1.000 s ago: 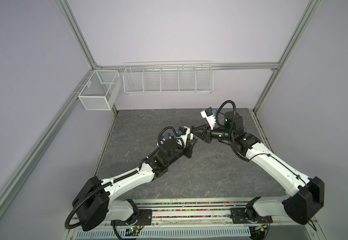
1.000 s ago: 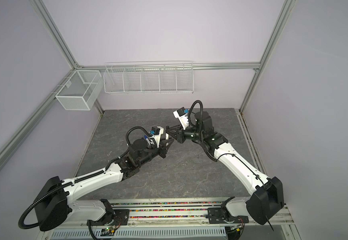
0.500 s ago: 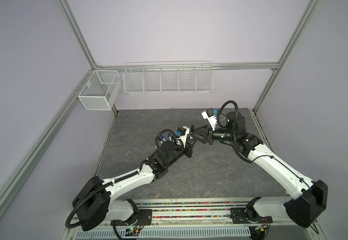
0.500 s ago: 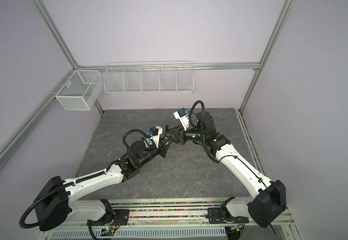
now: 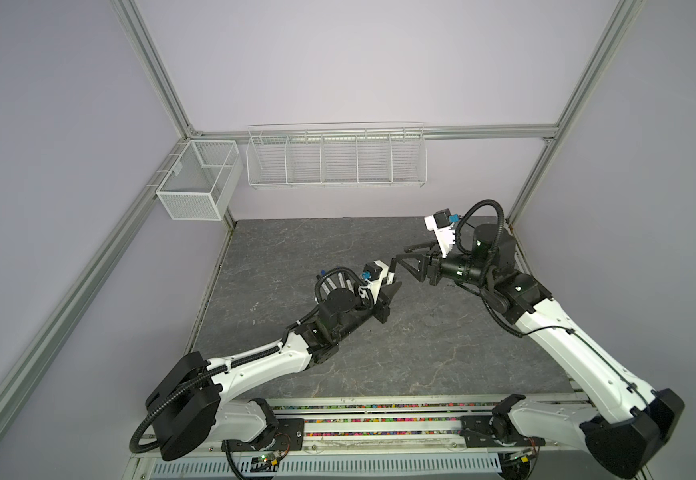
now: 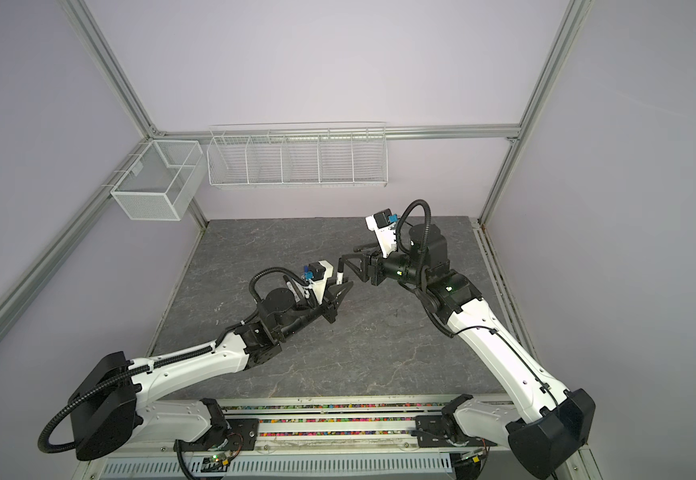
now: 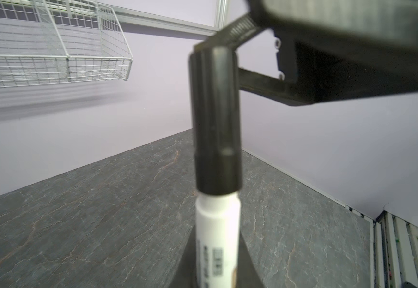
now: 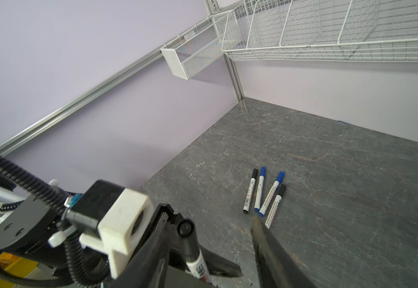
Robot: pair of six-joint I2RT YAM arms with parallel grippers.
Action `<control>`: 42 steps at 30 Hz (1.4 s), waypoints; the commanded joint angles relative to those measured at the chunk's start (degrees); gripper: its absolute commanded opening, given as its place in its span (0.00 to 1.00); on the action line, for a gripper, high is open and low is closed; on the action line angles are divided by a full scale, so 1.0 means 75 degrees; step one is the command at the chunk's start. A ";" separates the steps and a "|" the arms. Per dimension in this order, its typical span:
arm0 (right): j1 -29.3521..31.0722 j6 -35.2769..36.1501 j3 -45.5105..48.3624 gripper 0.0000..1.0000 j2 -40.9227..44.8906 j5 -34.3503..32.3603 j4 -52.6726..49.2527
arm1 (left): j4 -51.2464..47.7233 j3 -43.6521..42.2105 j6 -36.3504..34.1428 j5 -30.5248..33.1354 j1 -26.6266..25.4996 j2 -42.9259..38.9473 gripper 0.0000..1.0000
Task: Insert the pens into the pen caps
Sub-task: 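Press the black cap down onto the marker with the right gripper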
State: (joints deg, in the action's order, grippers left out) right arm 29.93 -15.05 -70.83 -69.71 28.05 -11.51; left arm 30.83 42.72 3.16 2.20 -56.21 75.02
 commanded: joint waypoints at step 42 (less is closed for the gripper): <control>0.0609 -0.0003 -0.0036 0.21 -0.0428 0.0681 -0.0158 | -0.0034 0.0301 -0.0509 0.0295 -0.0299 0.0269 0.00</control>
State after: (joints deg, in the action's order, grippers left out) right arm 33.74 -14.57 -71.44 -72.14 30.46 -15.09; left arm 30.13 42.89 -0.69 5.52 -58.26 76.05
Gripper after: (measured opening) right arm 0.204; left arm 0.133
